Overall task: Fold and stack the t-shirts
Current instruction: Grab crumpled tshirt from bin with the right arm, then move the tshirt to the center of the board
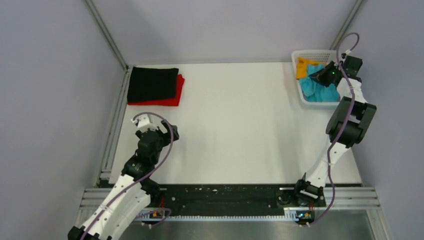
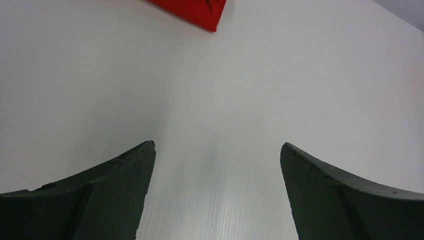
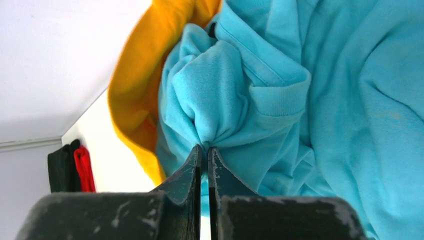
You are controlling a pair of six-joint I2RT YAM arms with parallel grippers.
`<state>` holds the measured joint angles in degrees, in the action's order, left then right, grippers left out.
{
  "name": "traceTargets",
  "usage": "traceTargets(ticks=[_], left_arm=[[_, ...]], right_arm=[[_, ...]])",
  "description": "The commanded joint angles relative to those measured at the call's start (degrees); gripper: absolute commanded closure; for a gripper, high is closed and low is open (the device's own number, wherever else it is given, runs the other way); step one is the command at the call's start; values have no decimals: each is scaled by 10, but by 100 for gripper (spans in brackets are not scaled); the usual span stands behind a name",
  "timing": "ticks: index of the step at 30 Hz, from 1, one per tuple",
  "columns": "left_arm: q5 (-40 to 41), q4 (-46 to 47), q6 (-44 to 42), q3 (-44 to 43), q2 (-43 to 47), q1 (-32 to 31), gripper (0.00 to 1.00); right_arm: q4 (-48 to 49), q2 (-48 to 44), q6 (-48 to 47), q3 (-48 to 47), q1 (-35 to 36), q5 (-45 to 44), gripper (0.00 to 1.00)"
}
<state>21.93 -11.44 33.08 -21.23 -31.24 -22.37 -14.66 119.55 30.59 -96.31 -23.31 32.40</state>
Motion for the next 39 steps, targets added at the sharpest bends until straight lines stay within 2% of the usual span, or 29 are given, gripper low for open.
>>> traceTargets(ticks=[1, 8, 11, 14, 20, 25, 29, 31, 34, 39], left_arm=[[1, 20, -1, -19, 12, 1, 1], [4, 15, 2, -16, 32, 1, 1], [5, 16, 2, -15, 38, 1, 1], [5, 16, 3, -14, 41, 2, 1], [1, 16, 7, -14, 43, 1, 1], [12, 16, 13, -9, 49, 2, 1], [17, 12, 16, -9, 49, 1, 1], [23, 3, 21, -12, 52, 2, 1], [33, -7, 32, -12, 58, 2, 1], [36, -16, 43, -14, 63, 2, 1]], right_arm=[[16, -117, -38, -21, -2, -27, 100], [36, -260, -82, -43, -2, -94, 100], [58, -307, -69, -71, -1, -70, 100], [75, -345, -36, -111, 9, -7, 100], [39, -395, -55, -169, 135, 19, 100], [115, -399, 36, -173, 196, 117, 100], [107, -385, 33, -200, 292, 136, 100], [106, -397, 20, -171, 305, 115, 100], [99, -435, -15, -75, 305, 61, 100], [51, -501, -31, 185, 305, -68, 99]])
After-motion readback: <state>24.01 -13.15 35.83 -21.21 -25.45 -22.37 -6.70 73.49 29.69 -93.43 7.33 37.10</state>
